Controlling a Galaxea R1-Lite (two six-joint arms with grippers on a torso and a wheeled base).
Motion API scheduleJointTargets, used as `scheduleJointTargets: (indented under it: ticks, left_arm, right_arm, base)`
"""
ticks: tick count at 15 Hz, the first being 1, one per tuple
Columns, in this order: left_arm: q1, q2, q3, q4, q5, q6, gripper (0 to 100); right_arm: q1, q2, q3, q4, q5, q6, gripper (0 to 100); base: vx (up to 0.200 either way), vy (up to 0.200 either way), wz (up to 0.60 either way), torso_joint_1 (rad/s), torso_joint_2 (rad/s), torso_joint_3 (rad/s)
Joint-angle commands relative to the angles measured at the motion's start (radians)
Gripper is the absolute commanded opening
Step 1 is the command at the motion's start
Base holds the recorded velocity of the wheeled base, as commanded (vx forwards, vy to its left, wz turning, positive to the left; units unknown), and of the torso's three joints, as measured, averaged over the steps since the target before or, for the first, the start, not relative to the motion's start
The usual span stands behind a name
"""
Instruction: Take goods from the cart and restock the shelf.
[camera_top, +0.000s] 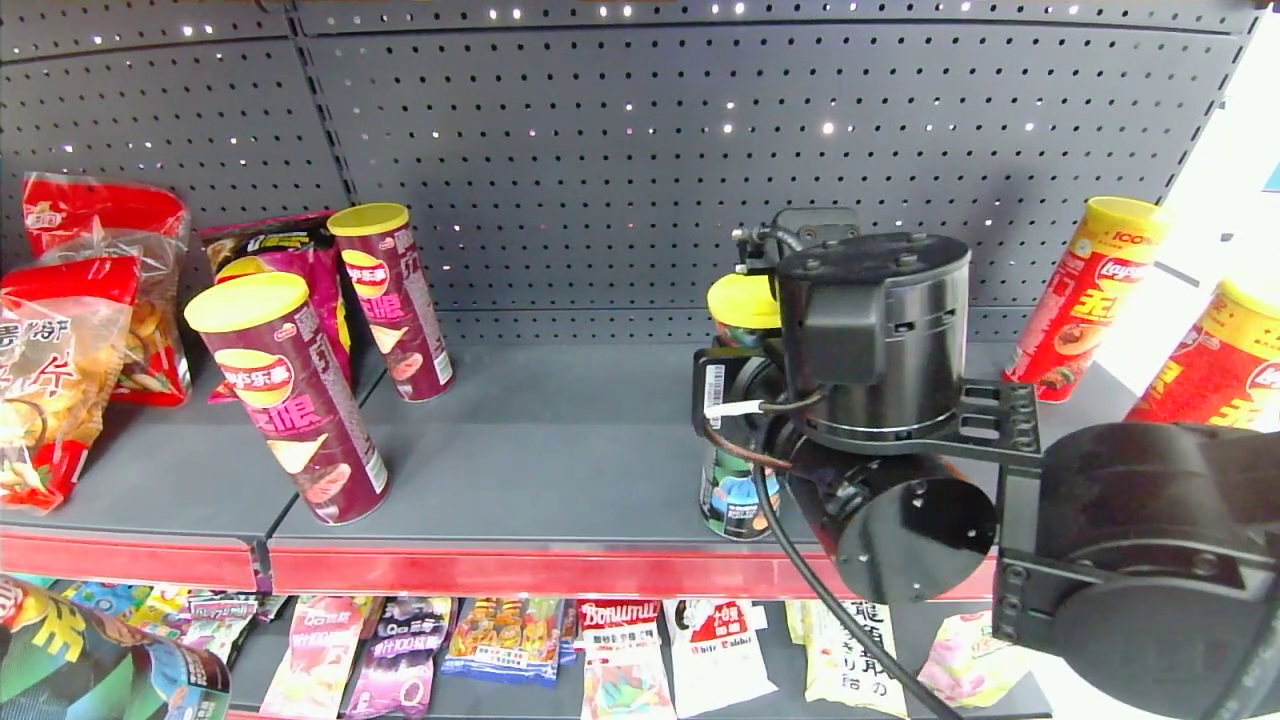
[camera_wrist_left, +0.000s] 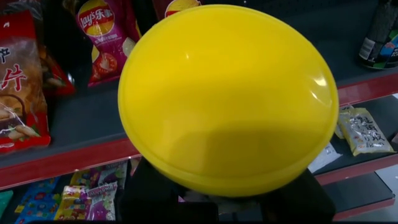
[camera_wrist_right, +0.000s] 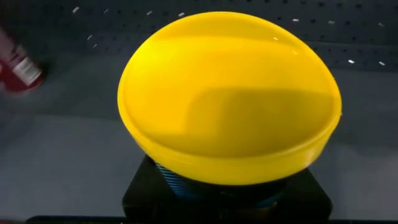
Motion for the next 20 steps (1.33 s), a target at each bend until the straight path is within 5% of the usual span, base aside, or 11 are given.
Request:
scheduleJointTargets:
  ticks: [1,20]
  left_arm:
    - [0.000,0.000,0.000,0.000,0.000,0.000,0]
    - [0.000,-0.006,0.000,0.000,0.001,0.000,0]
  right_arm:
    - [0.021,0.052,-0.050,-0.003,-0.022,0.075,0]
    - [0.037,-0.022,0.071,-0.001,-0.078,0.033,0]
  base:
    - [0.000,0.000,0.00,0.000,0.00,0.000]
    - [0.000,0.000,0.00,0.000,0.00,0.000]
